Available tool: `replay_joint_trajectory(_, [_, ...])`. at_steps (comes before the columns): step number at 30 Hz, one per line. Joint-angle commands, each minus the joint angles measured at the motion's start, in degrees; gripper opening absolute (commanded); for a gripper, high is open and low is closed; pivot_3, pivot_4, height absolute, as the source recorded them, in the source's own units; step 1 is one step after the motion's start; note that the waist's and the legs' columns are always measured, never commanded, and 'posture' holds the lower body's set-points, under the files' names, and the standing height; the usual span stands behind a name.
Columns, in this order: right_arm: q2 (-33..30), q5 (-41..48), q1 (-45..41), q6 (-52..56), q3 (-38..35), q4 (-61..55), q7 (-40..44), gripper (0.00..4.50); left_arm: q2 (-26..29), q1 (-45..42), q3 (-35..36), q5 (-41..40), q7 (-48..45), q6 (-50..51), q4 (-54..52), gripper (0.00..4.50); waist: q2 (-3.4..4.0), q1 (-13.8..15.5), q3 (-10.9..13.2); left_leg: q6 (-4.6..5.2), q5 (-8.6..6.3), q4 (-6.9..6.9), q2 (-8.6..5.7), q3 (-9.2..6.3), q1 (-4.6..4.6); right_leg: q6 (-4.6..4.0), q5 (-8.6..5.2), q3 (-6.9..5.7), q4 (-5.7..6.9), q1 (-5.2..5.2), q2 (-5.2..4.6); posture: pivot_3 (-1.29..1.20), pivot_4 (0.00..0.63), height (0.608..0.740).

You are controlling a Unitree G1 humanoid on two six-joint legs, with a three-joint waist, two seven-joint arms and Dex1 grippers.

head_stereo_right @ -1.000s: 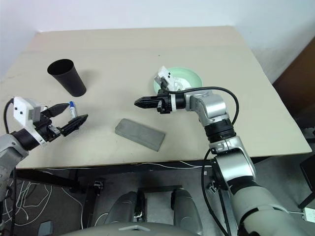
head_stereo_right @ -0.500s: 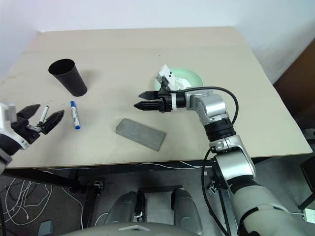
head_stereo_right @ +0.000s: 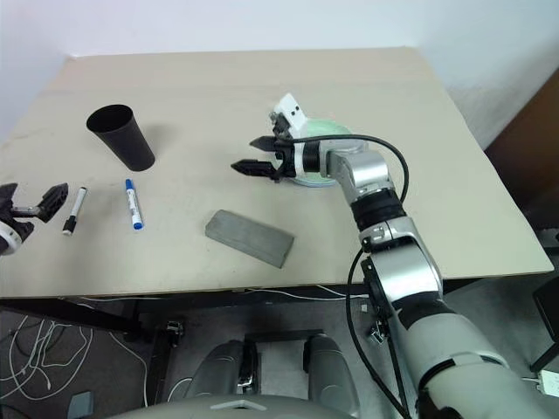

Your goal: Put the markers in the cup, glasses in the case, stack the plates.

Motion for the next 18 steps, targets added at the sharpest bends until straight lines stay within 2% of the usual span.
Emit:
replay_joint_trajectory(1, [0.4, -1.6, -2.3, -2.1, -1.4, 3.0, -2.5, 4.49, 2.9, -4.5, -2.5, 3.8, 2.2, 2.7, 6.5, 4.5, -0.01, 0.1, 0.0, 0.0, 0.0, -0.02, 0.0, 0.01, -0.01, 0.0, 0.0, 0.0, -0.02, -0.01, 0.0, 0.0, 0.15, 0.74])
replay_joint_trajectory(4, [0.7, -2.2, -2.8, -2.7, -2.0, 4.9, -3.6, 4.49, 4.2, -10.3, -4.3, 6.0, 4.2, 5.7, 14.1, 4.5, -0.02, 0.0, 0.0, 0.0, 0.01, -0.02, 0.0, 0.0, -0.06, 0.02, 0.01, -0.04, 0.0, -0.04, 0.02, 0.0, 0.15, 0.74])
replay_joint_trajectory(10, [0.8, -2.7, -2.3, -2.4, -2.2, 4.5, -3.6, 4.49, 6.2, -18.6, -10.8, 10.2, 1.7, 4.9, 26.1, 4.5, -0.02, 0.0, 0.0, 0.0, 0.01, -0.02, 0.01, 0.03, -0.07, 0.04, 0.02, -0.04, 0.02, -0.06, 0.07, 0.0, 0.15, 0.74])
replay_joint_trajectory(18, [0.4, -3.2, -1.5, -1.5, -2.5, 3.2, -4.3, 4.49, 5.2, -23.2, -15.4, 9.1, -2.5, 12.9, 29.5, 4.5, -0.04, 0.0, 0.0, -0.02, 0.02, -0.01, 0.02, 0.03, -0.07, 0.05, 0.02, -0.04, 0.05, -0.06, 0.07, 0.0, 0.15, 0.74])
